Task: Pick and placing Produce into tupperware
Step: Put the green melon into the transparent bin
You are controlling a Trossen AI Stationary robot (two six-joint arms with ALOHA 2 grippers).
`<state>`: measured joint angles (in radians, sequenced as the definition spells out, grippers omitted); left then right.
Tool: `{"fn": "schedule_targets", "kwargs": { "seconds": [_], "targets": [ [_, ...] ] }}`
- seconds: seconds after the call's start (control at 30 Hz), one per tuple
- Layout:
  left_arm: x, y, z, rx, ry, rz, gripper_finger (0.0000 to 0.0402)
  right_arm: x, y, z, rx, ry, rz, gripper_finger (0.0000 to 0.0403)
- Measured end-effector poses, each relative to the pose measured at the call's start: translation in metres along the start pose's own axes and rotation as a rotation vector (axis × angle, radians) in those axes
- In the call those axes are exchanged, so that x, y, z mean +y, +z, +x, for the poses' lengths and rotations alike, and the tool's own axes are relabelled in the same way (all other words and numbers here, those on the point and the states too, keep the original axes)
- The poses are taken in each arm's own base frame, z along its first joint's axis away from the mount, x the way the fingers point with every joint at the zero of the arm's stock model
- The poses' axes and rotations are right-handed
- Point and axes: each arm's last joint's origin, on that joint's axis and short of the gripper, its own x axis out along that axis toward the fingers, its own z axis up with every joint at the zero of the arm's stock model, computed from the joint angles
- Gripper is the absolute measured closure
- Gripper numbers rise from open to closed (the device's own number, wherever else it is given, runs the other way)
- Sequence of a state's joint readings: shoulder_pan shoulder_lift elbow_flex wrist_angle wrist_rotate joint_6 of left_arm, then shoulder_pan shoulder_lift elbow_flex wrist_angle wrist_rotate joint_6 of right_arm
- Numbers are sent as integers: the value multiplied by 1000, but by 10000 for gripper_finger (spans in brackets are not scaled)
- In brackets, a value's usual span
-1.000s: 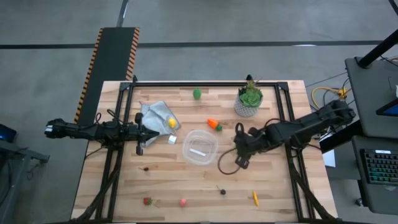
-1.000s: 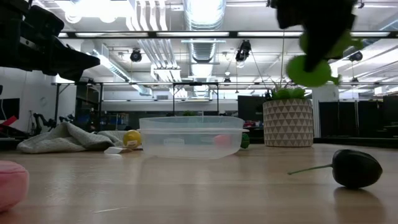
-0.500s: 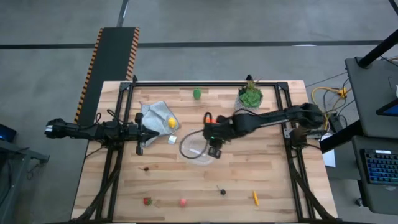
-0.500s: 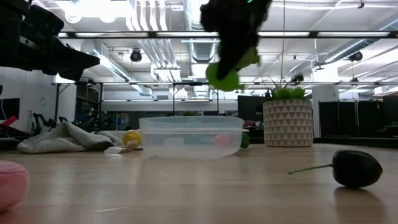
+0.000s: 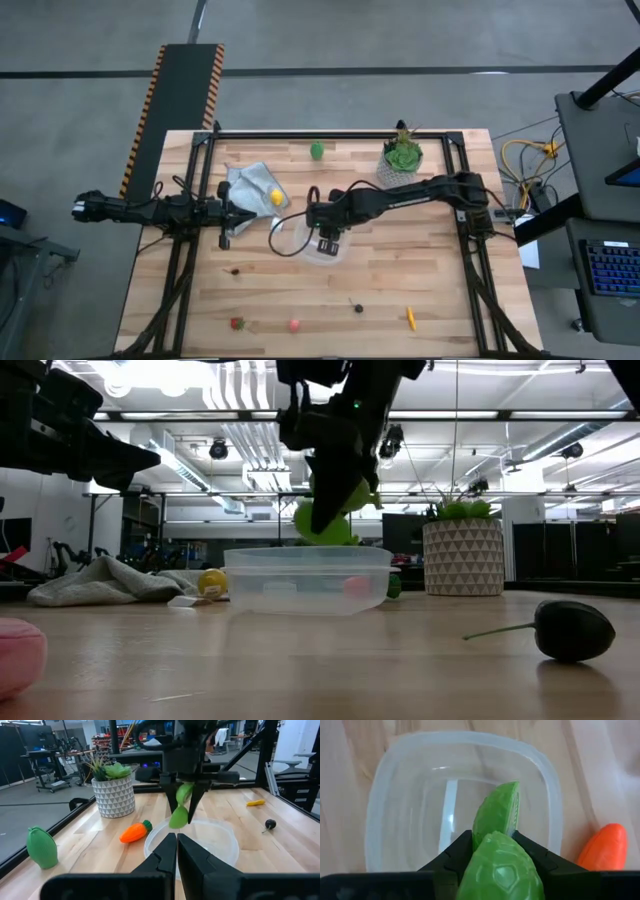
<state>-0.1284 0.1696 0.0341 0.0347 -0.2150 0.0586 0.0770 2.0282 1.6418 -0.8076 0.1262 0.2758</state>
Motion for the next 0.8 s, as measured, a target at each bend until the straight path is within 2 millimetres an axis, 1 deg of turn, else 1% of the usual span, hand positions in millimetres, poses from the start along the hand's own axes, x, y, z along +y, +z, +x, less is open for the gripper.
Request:
{"fn": "schedule_targets", "kwargs": {
  "seconds": [0.37,0.53,0.67,0.8],
  "targets": [
    [0,0,0,2,-1,0,402,0,-6,16,-22,13,8,294],
    [0,0,0,5,-1,0,402,-1,-11,25,-23,61,14,294],
    [0,0,0,5,-2,0,402,-2,-14,28,-13,58,13,294],
    [0,0,0,5,-1,0,402,-2,-15,29,-10,76,-14,279]
  ]
}}
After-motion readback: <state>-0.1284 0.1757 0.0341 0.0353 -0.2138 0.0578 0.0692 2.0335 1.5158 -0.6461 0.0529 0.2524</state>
